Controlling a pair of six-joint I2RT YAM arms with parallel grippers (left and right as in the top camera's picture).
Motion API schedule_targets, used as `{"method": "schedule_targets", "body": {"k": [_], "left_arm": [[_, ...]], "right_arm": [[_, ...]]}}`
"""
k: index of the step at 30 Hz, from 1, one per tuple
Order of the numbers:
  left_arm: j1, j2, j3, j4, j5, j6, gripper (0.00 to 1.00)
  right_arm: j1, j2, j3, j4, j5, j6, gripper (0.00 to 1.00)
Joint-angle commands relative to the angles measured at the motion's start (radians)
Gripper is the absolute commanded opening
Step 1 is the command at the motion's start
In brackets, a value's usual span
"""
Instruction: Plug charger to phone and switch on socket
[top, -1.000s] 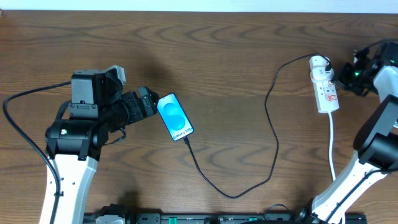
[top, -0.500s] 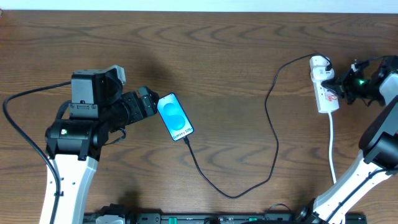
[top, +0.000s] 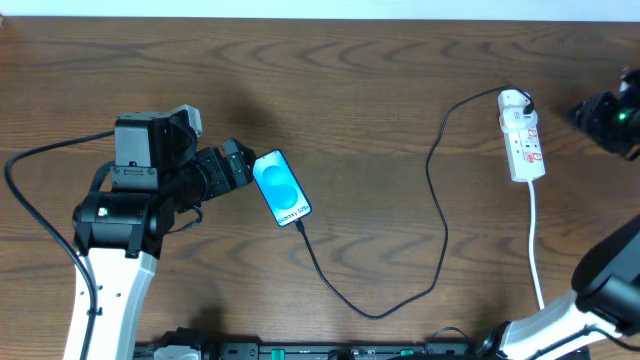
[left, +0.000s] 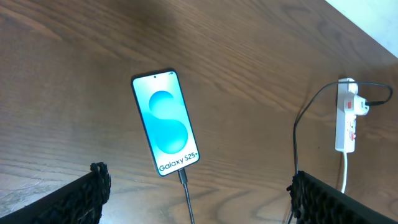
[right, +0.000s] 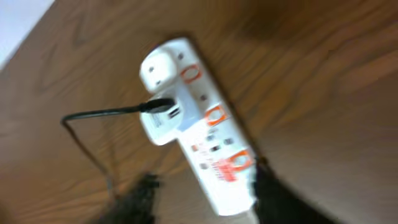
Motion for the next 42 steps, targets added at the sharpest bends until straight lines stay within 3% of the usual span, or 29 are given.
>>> {"method": "schedule_targets", "body": {"k": [1,4,7,15,42], "left_arm": [[0.001,-0.007,0.018,0.001,-0.009,0.002,0.94],[0.001,-0.007,0.018,0.001,-0.009,0.002,0.94],[0.001,-0.007,0.018,0.001,-0.009,0.002,0.94],[0.001,-0.007,0.018,0.001,-0.009,0.002,0.94],[0.001,-0.007,0.018,0.001,-0.009,0.002,0.94]], "right_arm": [[0.013,0.024,-0.003,-0.019,0.126,-0.073,0.73],[0.013,0.029,-0.003,-0.020,0.125,-0.104,0.99],[0.012,0.034,-0.003,-0.012,0.136,-0.205,0.99],[0.011,0.097,-0.003,0.034,0.158,-0.285,0.99],[0.058,0.249,-0.009,0.199,0.177,-0.303,0.99]]}}
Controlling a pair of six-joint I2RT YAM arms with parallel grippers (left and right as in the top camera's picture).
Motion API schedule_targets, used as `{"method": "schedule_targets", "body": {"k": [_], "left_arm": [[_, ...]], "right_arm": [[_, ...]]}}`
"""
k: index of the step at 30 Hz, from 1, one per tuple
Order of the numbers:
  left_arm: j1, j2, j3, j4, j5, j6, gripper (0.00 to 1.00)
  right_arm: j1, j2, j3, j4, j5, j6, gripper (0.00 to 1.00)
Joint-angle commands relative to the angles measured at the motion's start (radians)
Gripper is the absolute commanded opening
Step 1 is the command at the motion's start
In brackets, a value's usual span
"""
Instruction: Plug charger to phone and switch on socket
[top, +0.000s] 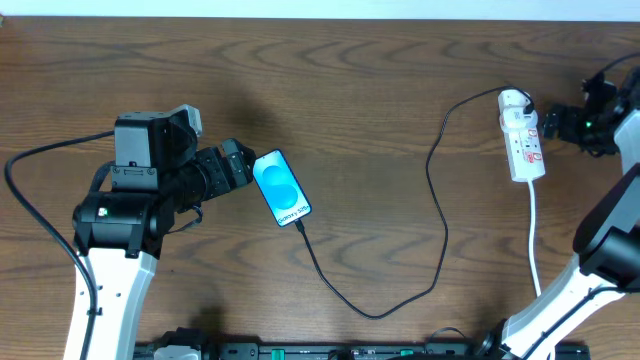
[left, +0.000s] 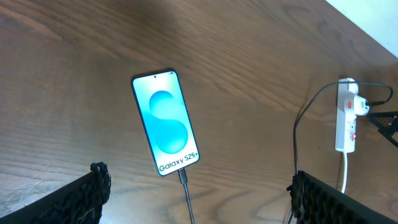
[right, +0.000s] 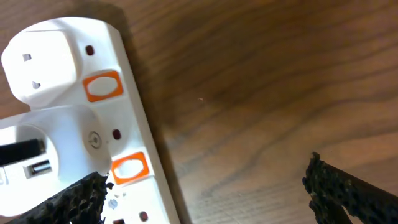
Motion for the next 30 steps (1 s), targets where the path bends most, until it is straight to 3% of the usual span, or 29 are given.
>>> {"method": "schedule_targets", "body": {"k": [1,30], "left_arm": [[0.001,-0.007,0.018,0.001,-0.009,0.002,0.94],[0.001,-0.007,0.018,0.001,-0.009,0.002,0.94]], "right_arm": [[0.013,0.010,-0.007,0.010,0.015,-0.021,0.99],[0.018,0.014,-0.105,0.098,0.042,0.172,0.99]]}}
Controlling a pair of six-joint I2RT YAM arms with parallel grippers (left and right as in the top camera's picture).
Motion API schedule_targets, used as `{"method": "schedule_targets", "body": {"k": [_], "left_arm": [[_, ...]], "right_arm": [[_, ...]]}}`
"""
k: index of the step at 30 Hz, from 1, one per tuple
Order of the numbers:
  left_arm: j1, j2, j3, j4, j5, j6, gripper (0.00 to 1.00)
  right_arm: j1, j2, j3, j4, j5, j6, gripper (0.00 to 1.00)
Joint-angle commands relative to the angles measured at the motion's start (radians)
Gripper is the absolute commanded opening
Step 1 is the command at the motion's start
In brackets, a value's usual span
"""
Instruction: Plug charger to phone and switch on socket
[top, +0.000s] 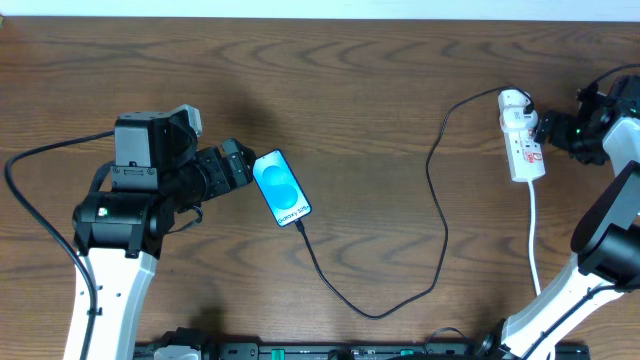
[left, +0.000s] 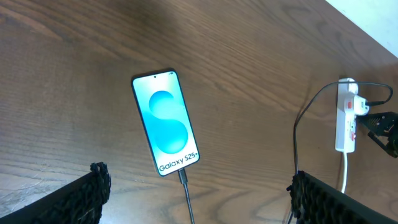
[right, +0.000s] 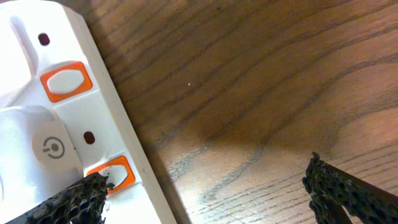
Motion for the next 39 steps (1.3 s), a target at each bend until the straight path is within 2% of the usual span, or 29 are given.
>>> {"method": "schedule_targets", "body": {"k": [1,8,14,20,39], "left_arm": [[0.001,-0.007,0.018,0.001,-0.009,0.002,0.94],[0.001,-0.007,0.018,0.001,-0.009,0.003,0.94],[0.001,-0.007,0.018,0.001,-0.009,0.002,0.95],[0.001,-0.007,0.018,0.001,-0.009,0.002,0.94],[0.001,-0.007,0.018,0.001,-0.009,0.002,0.94]], "right_arm": [[0.008,0.014,-0.012,0.010,0.000,0.051,0.99],[0.013,0.014,-0.024,0.010,0.009,0.127,0.99],[0.042,0.014,-0.027,0.005,0.130,0.241,0.99],[0.068,0.014,-0.027,-0.019,0.126,0.299,0.99],[0.114,0.014,-0.027,-0.065,0.046,0.309,0.99]]}}
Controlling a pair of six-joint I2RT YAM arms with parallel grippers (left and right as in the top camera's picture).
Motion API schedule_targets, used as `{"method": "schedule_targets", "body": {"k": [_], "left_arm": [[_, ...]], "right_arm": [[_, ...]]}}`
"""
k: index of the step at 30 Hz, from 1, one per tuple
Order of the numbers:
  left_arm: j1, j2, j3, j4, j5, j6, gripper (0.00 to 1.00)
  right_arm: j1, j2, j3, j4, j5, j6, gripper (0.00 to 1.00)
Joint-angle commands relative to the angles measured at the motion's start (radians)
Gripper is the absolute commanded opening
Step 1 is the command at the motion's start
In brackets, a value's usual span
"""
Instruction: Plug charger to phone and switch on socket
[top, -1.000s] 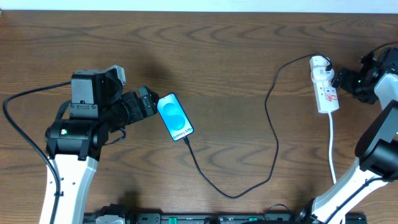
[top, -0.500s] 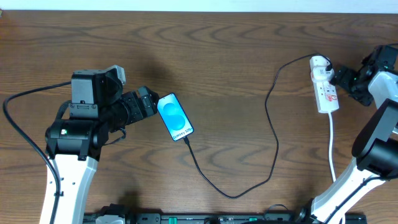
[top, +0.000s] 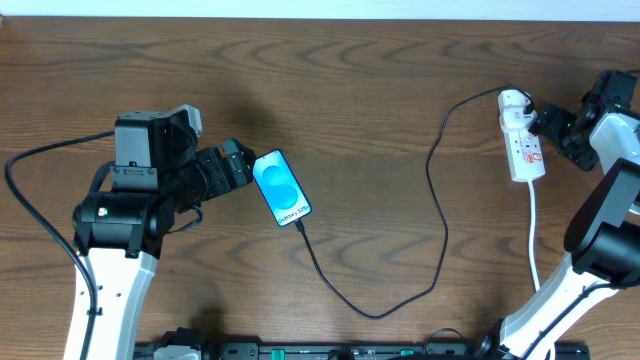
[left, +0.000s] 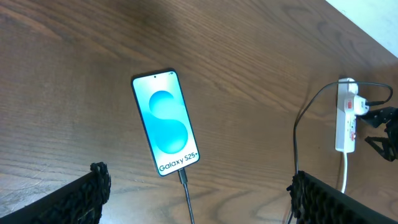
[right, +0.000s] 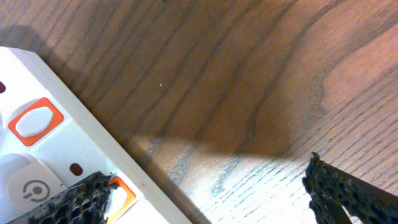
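Note:
The lit phone (top: 282, 188) lies face up on the table, reading "Galaxy S25+" (left: 165, 121). A black charger cable (top: 436, 210) is plugged into its lower end (left: 182, 176). The cable loops across to a plug in the white power strip (top: 521, 140). My left gripper (top: 234, 166) is open just left of the phone (left: 199, 202), holding nothing. My right gripper (top: 556, 128) is open against the strip's right side. In the right wrist view its left fingertip (right: 84, 198) rests at an orange switch (right: 121, 191). Another orange switch (right: 34, 121) shows above it.
The strip's white lead (top: 536, 245) runs down toward the front edge. The wooden table (top: 380, 90) reaches to a pale back edge. The left arm's base and grey cable (top: 30, 200) occupy the left side.
My right gripper has pressed in closer to the power strip. The strip sits further left and lower in the right wrist view, and the left fingertip now reaches an orange switch. The left arm is unmoved.
My right gripper was first off to the right, with the whole strip in its view. Then it hung beside the strip's right edge, then closer, and now a fingertip is at an orange switch. Phone, plugged cable and left gripper stayed put throughout.

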Motion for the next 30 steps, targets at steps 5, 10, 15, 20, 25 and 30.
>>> {"method": "schedule_targets", "body": {"k": [5,10,15,20,25,30], "left_arm": [[0.001,-0.007,0.018,0.001,-0.009,0.003,0.94],[0.001,-0.007,0.018,0.001,-0.009,0.002,0.94],[0.001,-0.007,0.018,0.001,-0.009,0.002,0.94],[0.001,-0.007,0.018,0.001,-0.009,0.002,0.94],[0.001,-0.007,0.018,0.001,-0.009,0.002,0.94],[0.001,-0.007,0.018,0.001,-0.009,0.002,0.94]], "right_arm": [[0.054,0.015,-0.020,-0.059,-0.126,-0.023,0.99],[0.059,0.015,-0.020,-0.072,-0.125,-0.027,0.99],[0.068,0.015,-0.023,-0.065,-0.102,-0.029,0.99],[0.061,0.014,-0.023,-0.054,-0.062,-0.029,0.99],[0.024,-0.023,0.003,-0.077,-0.061,-0.029,0.99],[-0.019,-0.147,0.021,-0.120,-0.062,-0.037,0.99]]}}
